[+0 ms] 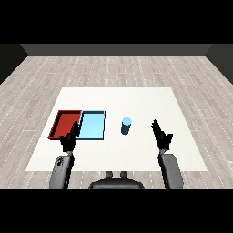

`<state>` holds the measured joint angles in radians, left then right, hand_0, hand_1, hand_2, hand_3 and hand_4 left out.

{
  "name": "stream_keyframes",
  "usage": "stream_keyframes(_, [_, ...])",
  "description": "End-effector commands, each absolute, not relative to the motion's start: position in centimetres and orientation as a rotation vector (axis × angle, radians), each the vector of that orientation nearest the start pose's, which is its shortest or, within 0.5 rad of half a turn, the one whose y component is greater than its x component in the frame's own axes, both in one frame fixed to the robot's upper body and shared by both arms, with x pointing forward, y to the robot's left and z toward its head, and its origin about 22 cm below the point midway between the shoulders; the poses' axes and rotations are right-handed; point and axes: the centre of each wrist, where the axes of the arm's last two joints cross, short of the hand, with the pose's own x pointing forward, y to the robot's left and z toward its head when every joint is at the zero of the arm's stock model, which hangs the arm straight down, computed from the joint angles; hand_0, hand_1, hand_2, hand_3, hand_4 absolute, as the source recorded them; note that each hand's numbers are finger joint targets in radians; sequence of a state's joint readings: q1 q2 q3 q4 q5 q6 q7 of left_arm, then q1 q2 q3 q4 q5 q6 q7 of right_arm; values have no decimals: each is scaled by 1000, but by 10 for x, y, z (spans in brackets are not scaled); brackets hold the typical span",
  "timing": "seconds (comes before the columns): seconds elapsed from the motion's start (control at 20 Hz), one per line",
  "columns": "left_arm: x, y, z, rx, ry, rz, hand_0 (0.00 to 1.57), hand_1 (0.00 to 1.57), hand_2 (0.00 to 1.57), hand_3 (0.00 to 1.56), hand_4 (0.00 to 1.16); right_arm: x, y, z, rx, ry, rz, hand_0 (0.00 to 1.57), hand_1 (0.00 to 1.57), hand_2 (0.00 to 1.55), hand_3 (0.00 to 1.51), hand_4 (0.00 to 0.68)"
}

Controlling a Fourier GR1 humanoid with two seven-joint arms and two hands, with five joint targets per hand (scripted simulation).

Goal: Pick the blue can and put it in the blue box

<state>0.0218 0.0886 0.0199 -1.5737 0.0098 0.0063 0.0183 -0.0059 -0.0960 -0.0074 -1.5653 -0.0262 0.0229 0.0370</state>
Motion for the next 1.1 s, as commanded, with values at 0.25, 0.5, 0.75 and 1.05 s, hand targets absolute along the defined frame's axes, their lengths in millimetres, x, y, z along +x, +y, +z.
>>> stream_keyframes(0.25, [255, 244, 18, 70, -1601, -58, 0, 0, 0, 0, 0, 305, -251, 22, -99, -1623, 89, 0, 0, 0, 0, 0])
stream_keyframes(0.5, [256, 259, 25, -38, -2038, -22, 0, 0, 0, 0, 0, 297, -239, 39, 163, -1843, 7, 0, 0, 0, 0, 0])
stream_keyframes(0.75, [250, 263, 25, -72, -2035, -29, 0, 0, 0, 0, 0, 328, -239, 23, 185, -1845, 8, 0, 0, 0, 0, 0])
stream_keyframes(1.05, [245, 253, 27, -96, -2022, -1, 0, 0, 0, 0, 0, 322, -214, 18, 213, -1832, 13, 0, 0, 0, 0, 0])
